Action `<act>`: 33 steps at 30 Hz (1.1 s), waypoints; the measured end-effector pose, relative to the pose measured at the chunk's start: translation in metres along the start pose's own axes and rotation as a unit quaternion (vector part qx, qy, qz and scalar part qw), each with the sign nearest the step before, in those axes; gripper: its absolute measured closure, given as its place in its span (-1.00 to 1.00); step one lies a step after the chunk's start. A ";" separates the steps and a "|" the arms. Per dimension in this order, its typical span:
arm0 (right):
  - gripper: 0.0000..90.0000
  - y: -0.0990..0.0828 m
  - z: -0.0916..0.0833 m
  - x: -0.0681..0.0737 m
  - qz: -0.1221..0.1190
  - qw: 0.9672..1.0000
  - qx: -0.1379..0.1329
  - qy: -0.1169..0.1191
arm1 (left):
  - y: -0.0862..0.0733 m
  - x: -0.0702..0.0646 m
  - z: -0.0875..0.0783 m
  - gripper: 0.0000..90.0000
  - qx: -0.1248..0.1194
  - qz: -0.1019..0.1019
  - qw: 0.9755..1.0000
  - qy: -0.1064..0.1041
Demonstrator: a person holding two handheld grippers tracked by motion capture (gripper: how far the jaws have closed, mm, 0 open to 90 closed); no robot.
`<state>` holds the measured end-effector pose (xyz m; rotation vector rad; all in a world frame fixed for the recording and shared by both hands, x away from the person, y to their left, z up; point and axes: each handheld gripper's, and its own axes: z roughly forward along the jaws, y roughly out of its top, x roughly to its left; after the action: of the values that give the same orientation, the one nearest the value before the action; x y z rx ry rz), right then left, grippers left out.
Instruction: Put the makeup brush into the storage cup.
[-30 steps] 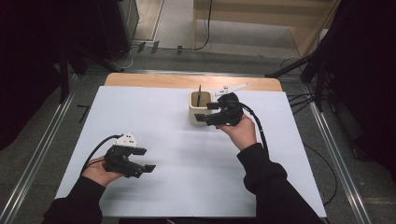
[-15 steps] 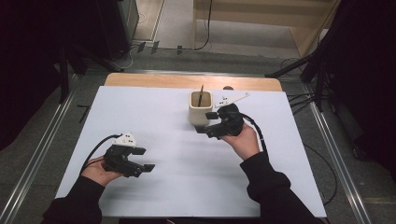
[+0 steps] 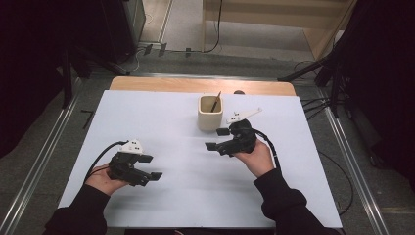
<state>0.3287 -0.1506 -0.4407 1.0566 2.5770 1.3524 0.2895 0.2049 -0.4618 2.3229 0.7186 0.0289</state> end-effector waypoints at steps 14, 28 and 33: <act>-0.47 -0.024 -0.001 0.003 0.000 1.000 0.015 0.013 | 0.000 0.001 0.000 -0.43 0.001 0.000 1.000 0.002; -0.60 -0.039 -0.007 0.009 -0.003 0.999 0.032 0.011 | 0.000 0.002 0.000 -0.43 0.004 0.002 1.000 0.002; -0.62 -0.043 -0.009 0.008 -0.002 0.999 0.036 0.011 | 0.000 0.002 0.000 -0.43 0.004 0.003 1.000 0.001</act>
<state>0.2960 -0.1683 -0.4645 1.0520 2.6616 1.2875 0.2906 0.2058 -0.4623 2.3334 0.7149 0.0314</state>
